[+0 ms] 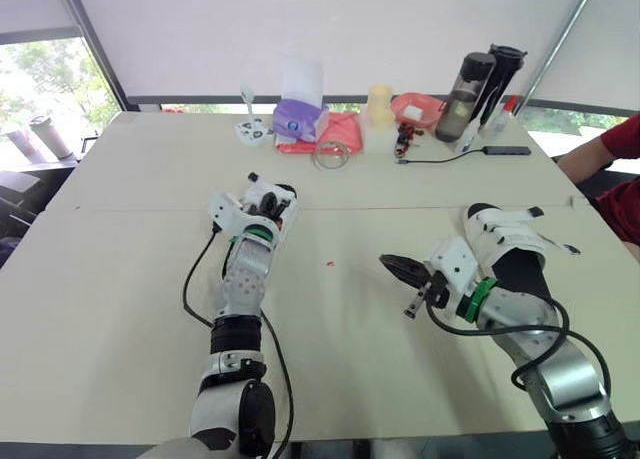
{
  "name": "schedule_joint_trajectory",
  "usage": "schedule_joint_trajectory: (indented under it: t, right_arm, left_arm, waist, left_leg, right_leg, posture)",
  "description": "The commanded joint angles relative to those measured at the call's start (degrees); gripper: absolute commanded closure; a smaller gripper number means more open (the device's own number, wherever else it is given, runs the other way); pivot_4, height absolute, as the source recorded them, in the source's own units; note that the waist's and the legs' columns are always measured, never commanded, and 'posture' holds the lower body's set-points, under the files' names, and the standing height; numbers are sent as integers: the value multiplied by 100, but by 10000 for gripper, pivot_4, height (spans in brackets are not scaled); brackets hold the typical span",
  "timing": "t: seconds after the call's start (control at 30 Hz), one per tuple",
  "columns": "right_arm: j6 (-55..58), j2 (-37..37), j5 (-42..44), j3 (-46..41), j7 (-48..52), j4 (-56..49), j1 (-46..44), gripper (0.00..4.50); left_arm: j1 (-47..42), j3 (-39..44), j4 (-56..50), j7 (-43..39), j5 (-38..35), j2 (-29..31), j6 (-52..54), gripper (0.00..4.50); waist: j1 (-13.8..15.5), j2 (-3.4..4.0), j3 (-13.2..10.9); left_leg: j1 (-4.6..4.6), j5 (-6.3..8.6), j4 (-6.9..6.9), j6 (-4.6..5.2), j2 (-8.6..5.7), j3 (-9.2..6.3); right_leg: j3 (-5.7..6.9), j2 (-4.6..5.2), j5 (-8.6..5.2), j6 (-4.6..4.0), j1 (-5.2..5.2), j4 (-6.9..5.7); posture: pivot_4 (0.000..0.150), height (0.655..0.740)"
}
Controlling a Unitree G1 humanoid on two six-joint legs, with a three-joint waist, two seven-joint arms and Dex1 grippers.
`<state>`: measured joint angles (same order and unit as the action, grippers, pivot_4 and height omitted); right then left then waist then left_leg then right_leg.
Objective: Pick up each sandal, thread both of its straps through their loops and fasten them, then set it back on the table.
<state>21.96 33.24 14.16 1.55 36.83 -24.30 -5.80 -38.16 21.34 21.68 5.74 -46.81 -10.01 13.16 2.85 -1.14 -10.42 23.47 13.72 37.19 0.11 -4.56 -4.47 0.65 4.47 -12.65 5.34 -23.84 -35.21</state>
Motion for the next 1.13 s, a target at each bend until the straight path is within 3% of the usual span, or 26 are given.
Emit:
schedule_joint_trajectory:
  t: [0.03, 0.07, 0.27, 0.3, 0.4, 0.63, 0.83, 0.93, 1.03, 1.13]
  right_arm:
    - [-186, 0, -43, -58, 7, -74, -25, 45000]
    - [-189, -4, -55, -56, 5, -73, -24, 45000]
    - [-248, -34, -94, -36, -13, -38, 24, 45000]
    - [-248, -43, -103, -25, -20, -38, 26, 45000]
    - [-245, -63, -120, -14, -25, -41, 34, 45000]
    - [-315, -20, -132, -51, 91, 89, 86, 45000]
    - [-372, -13, -122, -70, 187, 227, 35, 45000]
    - [-277, -114, 35, -213, 128, 250, 37, 45000]
    - [120, -424, 558, -674, -165, 197, 58, 45000]
    - [553, -585, 1008, -1066, -359, -17, 187, 45000]
  left_arm:
    - [-404, -5, 279, -172, -327, -857, -153, 35985]
    - [-406, -2, 312, -187, -401, -821, -165, 33154]
    - [-196, -110, -7, 7, -617, -672, -46, 2708]
    - [-126, -137, -159, 152, -671, -639, 79, 318]
    - [66, -196, -601, 508, -845, -549, 452, 318]
    - [1325, -454, -3325, 2241, -2073, -148, 2107, 318]
    - [1881, -474, -4259, 2950, -3077, 625, 2942, 318]
    - [2150, -764, -4929, 1934, -2960, 1824, 3544, 318]
    - [2604, -1376, -5875, -11, -1846, 3541, 3554, 318]
    - [3090, -1620, -6096, -925, -1028, 4245, 3042, 318]
  waist:
    - [10, 0, 0]
    - [10, 0, 0]
    - [-52, 2, 1]
    - [-53, 2, 1]
    - [-65, 1, 0]
    - [-48, 0, -1]
    - [-57, 2, 1]
    - [-69, 3, -1]
    - [-87, 10, 1]
    - [-66, 45, 11]
  left_leg:
    - [-4, 0, 2, 1, -1, -1]
    - [-8, 0, 2, 1, -1, -1]
    - [-11, 0, 1, 2, 0, -3]
    - [-12, 0, 0, 2, 0, -3]
    - [-14, 0, 0, 2, 1, -4]
    - [-9, 4, -7, 4, 2, -4]
    - [-23, 1, -4, -1, 3, -5]
    - [-23, -1, -4, -4, 6, -6]
    - [-23, -4, -16, -9, 11, 1]
    - [-22, -2, -25, -8, 10, 15]
  right_leg:
    - [0, -1, 0, 0, 6, 0]
    - [0, 0, 0, 1, 10, 0]
    - [-2, 1, 7, 13, 12, -1]
    - [-2, 1, 8, 13, 12, -1]
    - [-2, 0, 8, 13, 13, -1]
    - [-8, 1, 8, 15, 1, -2]
    - [-9, -1, -1, -9, 17, -6]
    - [-9, -8, -3, -13, 14, -9]
    - [-18, -26, -4, -23, 4, -15]
    - [-33, -26, -6, -28, -3, -8]
  posture:
    - [1500, 7400]
    - [1500, 7400]
    - [1500, 7400]
    - [1500, 7400]
    - [1500, 7400]
    - [1500, 7400]
    - [1500, 7400]
    - [1500, 7400]
    - [1500, 7400]
    - [1500, 7400]
